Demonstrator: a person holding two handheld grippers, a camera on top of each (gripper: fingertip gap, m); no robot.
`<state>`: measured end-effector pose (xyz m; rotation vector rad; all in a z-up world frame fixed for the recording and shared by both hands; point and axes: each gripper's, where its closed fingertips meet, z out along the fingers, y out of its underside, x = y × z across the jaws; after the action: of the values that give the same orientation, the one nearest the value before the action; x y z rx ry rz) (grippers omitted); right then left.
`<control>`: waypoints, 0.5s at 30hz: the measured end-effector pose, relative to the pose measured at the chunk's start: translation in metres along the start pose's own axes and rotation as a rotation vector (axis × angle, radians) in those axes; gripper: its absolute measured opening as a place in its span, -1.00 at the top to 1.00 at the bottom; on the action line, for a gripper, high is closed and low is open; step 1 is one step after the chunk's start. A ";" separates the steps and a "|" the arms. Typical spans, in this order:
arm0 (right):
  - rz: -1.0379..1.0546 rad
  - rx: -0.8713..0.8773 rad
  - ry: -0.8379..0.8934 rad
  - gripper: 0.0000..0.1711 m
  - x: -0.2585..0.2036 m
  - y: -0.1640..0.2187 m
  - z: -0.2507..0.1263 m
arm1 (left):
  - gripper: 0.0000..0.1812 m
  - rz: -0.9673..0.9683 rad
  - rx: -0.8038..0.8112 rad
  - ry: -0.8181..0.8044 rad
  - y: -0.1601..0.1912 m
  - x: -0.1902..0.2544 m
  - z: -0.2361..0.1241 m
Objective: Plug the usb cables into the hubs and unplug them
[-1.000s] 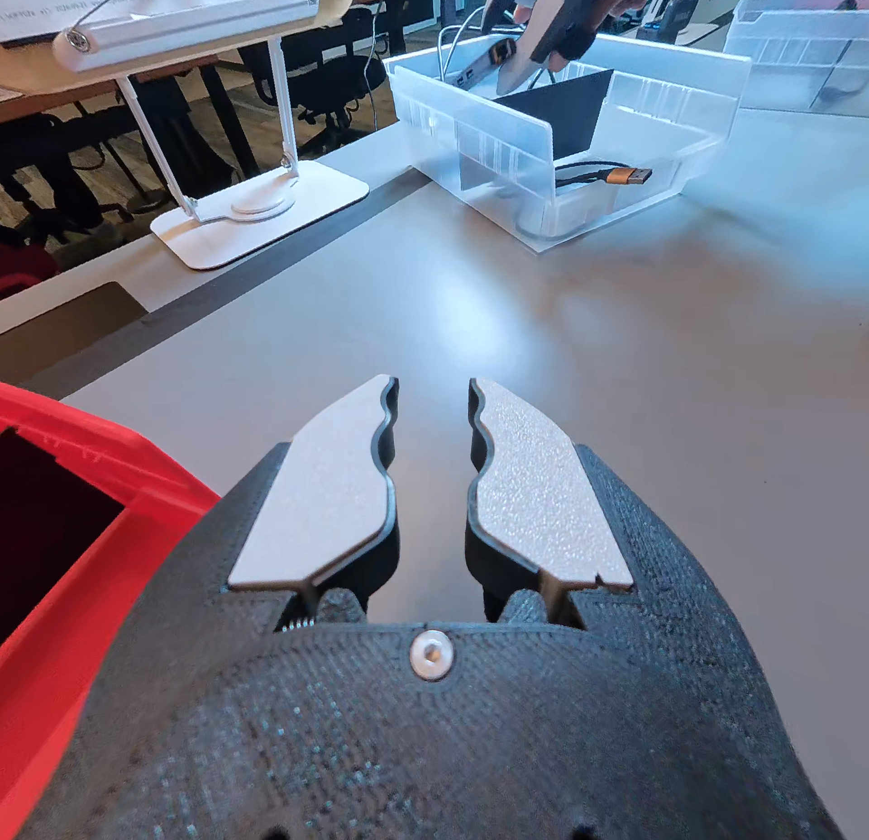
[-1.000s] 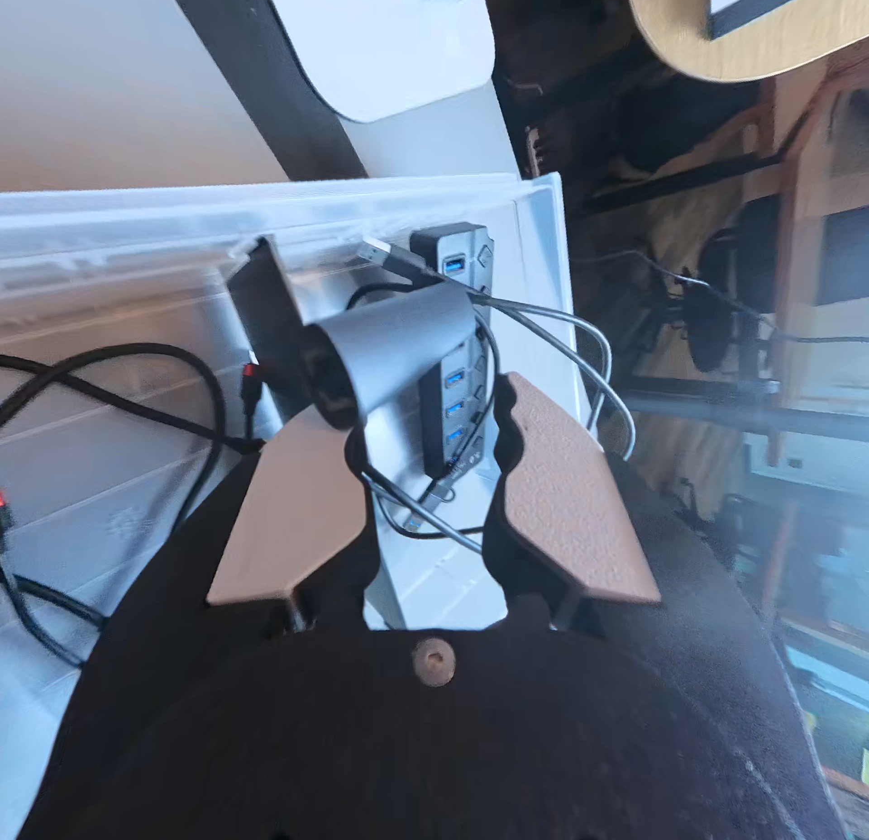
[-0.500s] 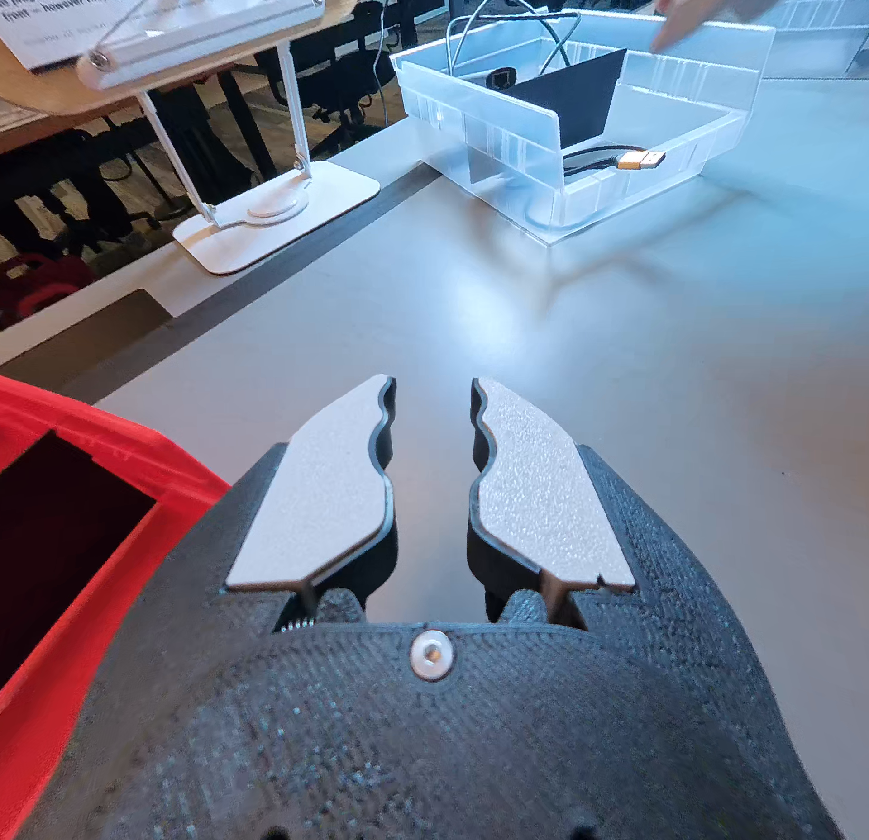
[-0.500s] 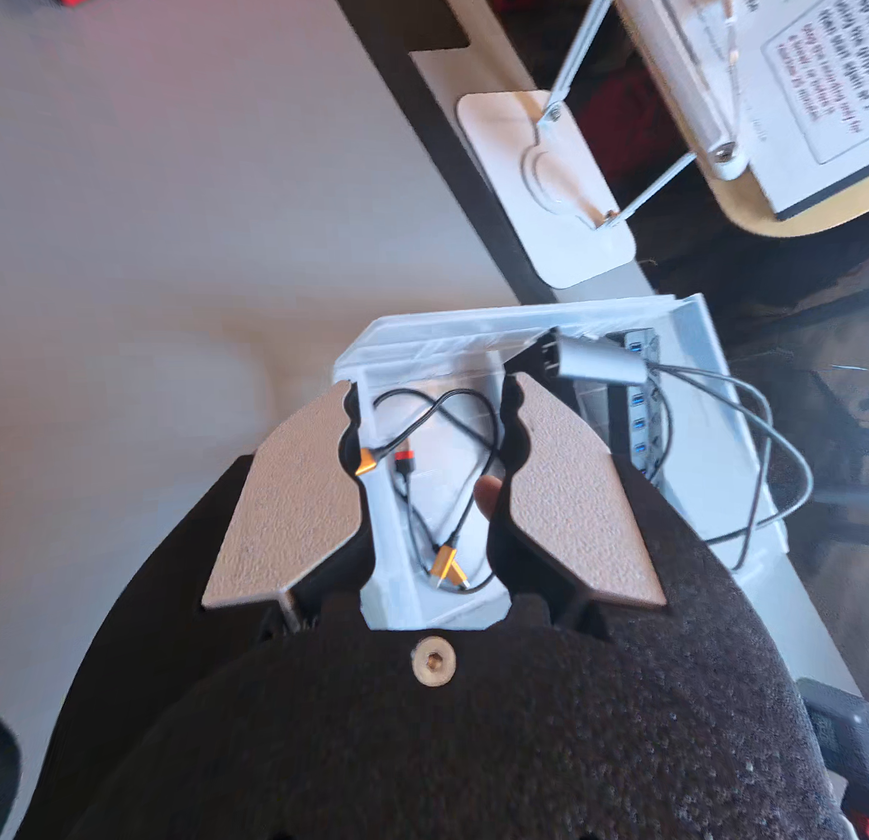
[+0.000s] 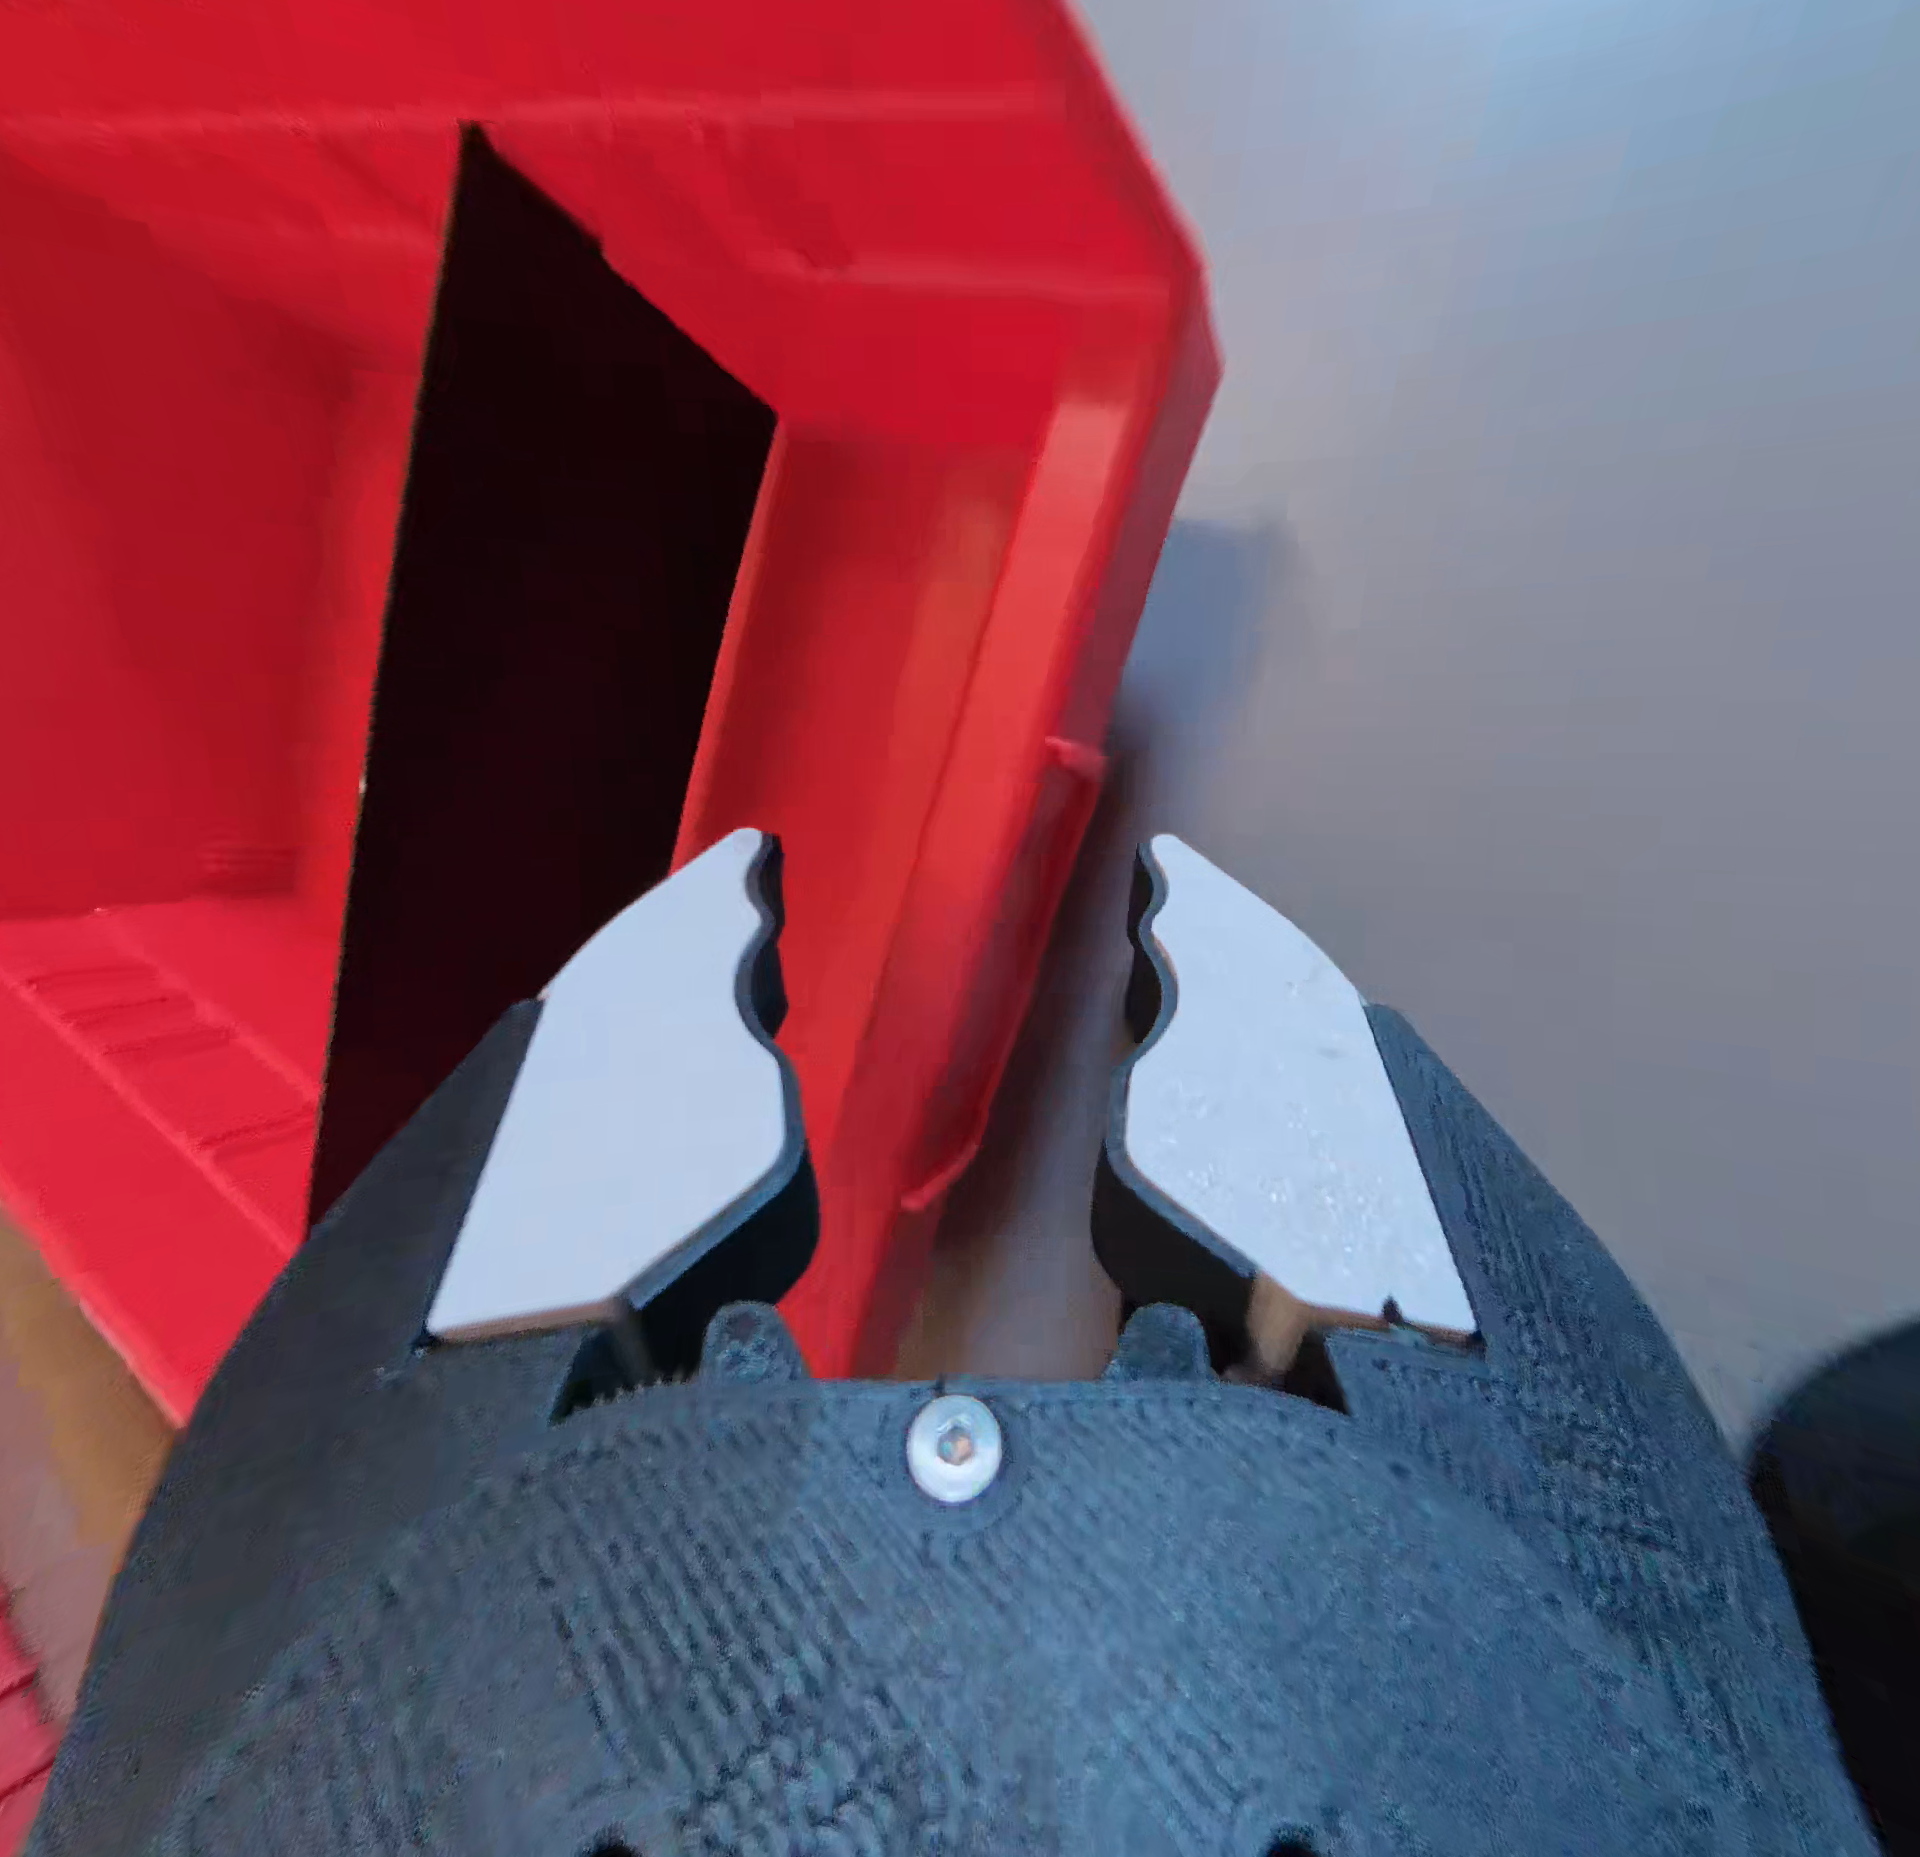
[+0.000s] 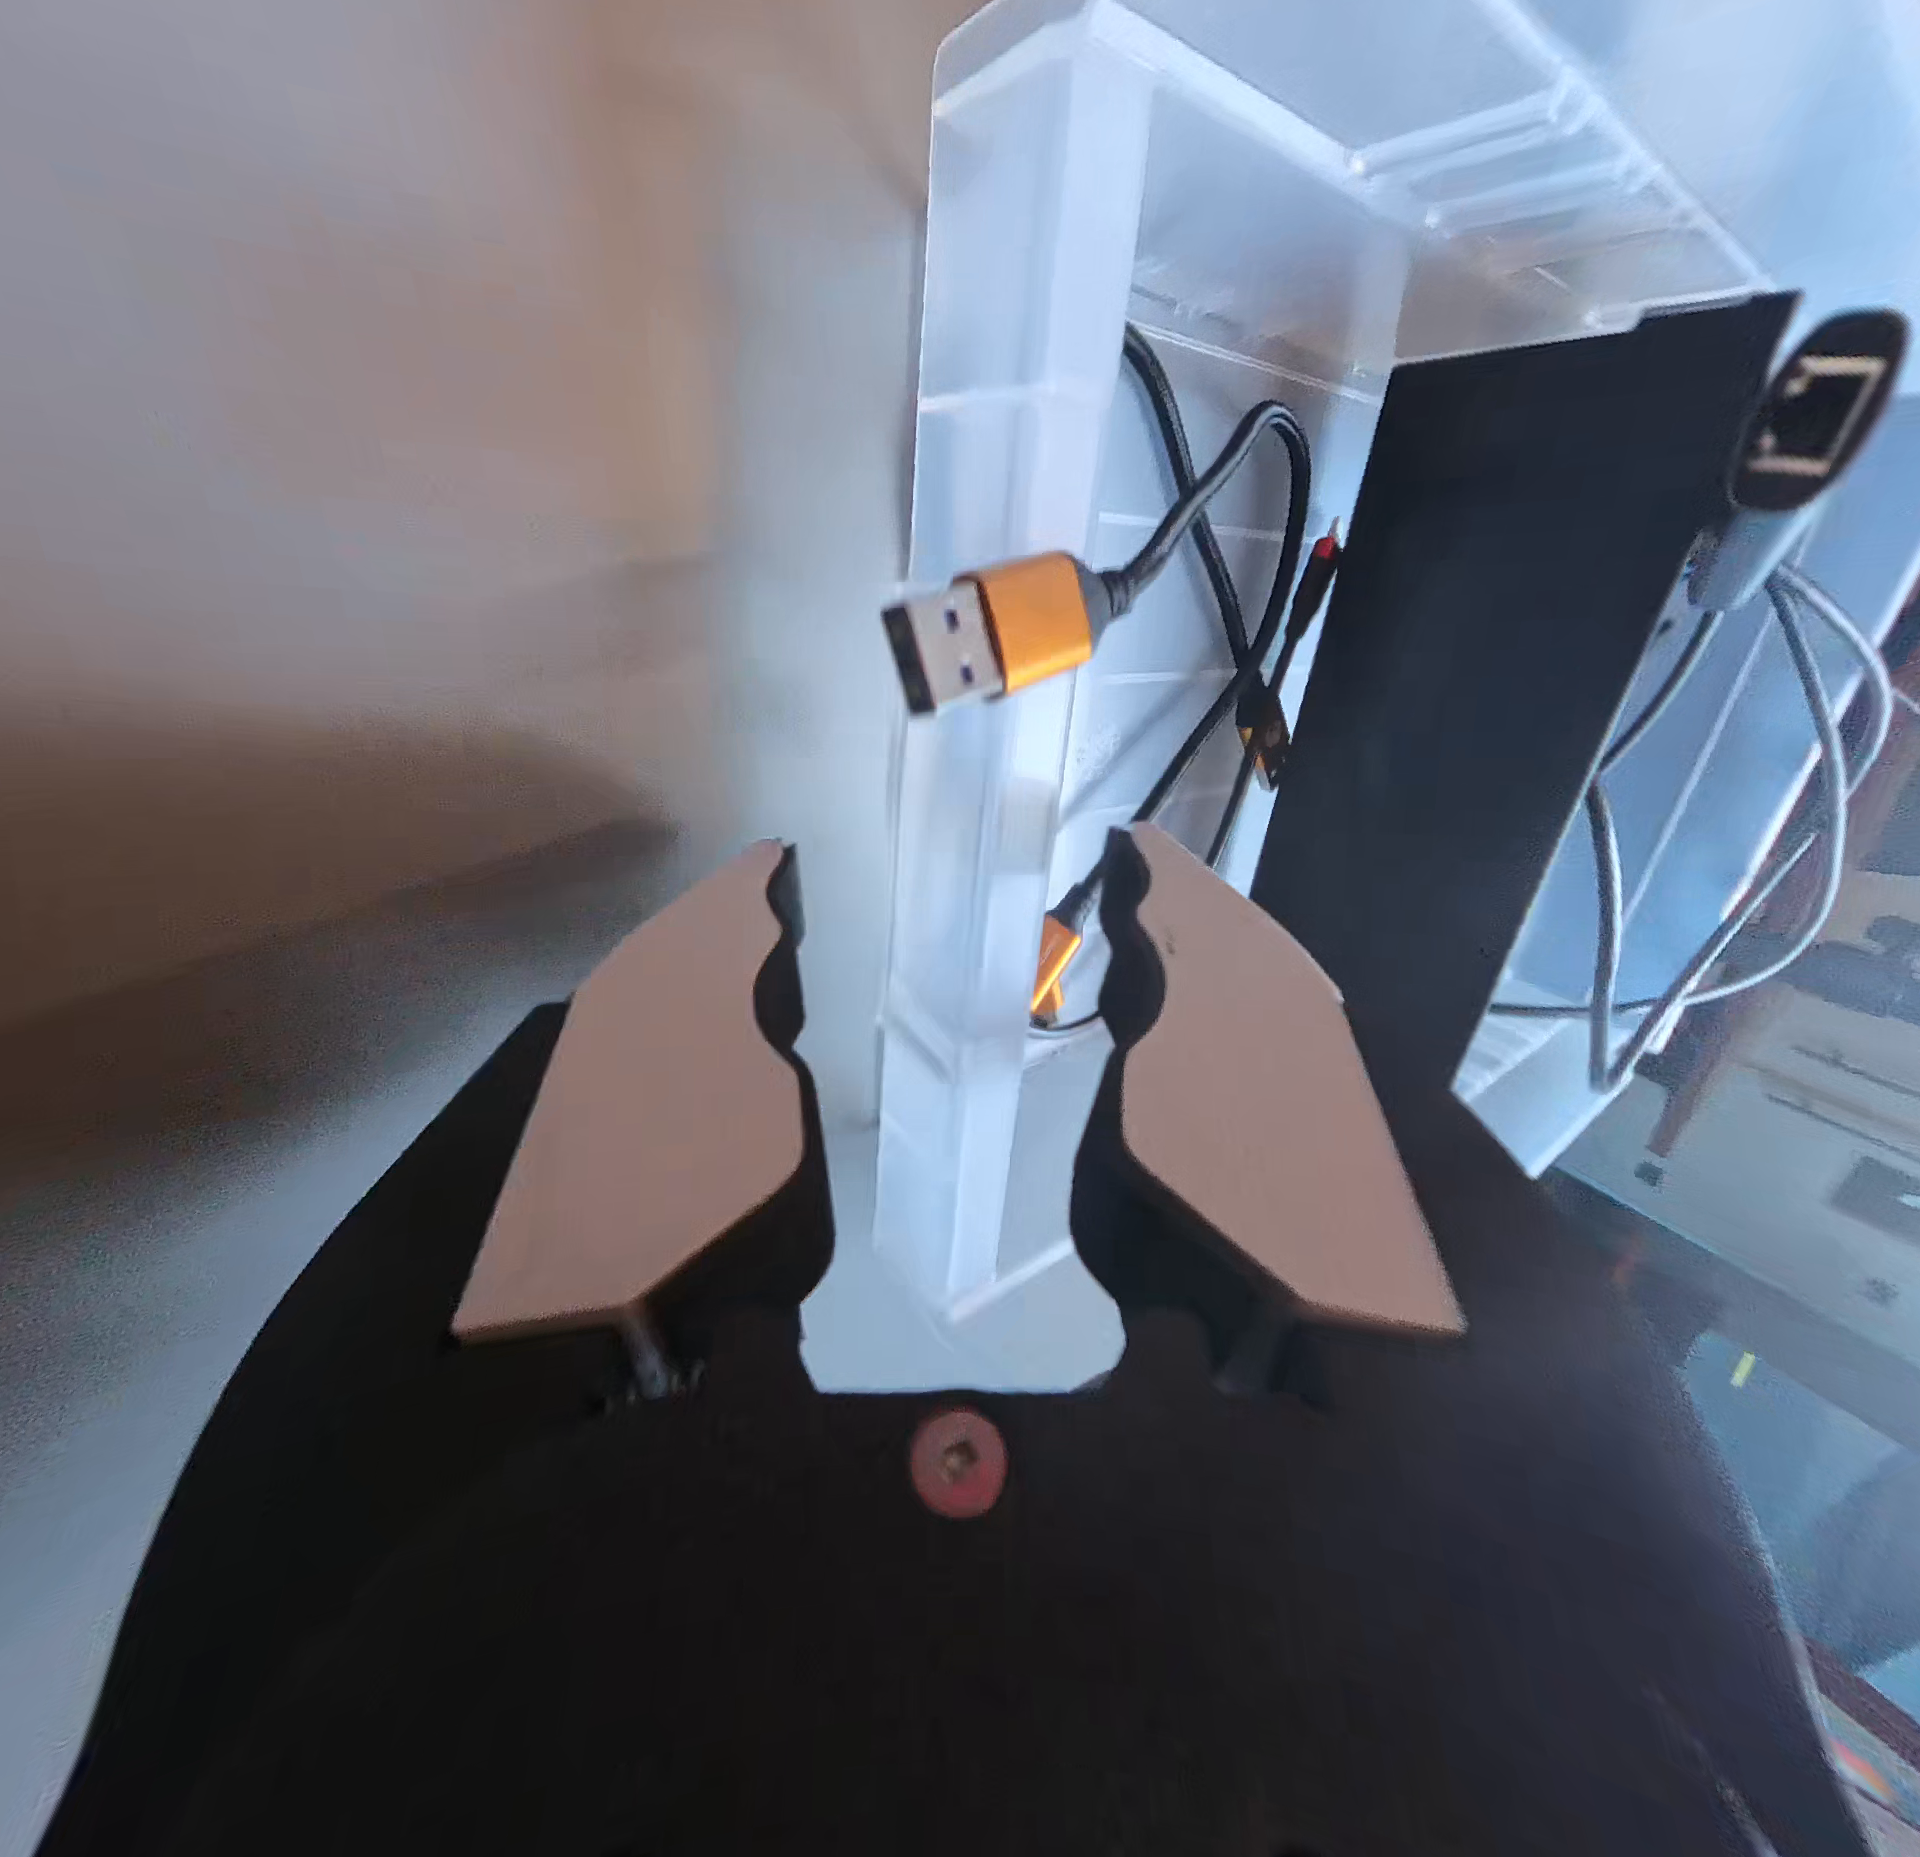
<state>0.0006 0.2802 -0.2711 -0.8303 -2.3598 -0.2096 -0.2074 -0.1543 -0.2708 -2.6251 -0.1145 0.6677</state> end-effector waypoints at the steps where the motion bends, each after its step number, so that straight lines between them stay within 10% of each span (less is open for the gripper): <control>1: -0.041 -0.010 0.009 0.50 0.002 -0.003 0.008 | 0.34 0.042 -0.040 -0.028 0.005 -0.005 0.010; 4: -0.093 0.015 0.031 0.61 0.001 -0.016 0.014 | 0.63 0.158 0.008 0.003 -0.005 -0.001 0.026; 15: -0.171 0.296 -0.022 0.59 -0.118 -0.062 -0.078 | 0.64 0.452 0.224 0.058 -0.094 0.075 0.027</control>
<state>0.0740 0.1443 -0.2772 -0.4931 -2.4054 0.0799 -0.1521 -0.0451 -0.2850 -2.4615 0.5545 0.6992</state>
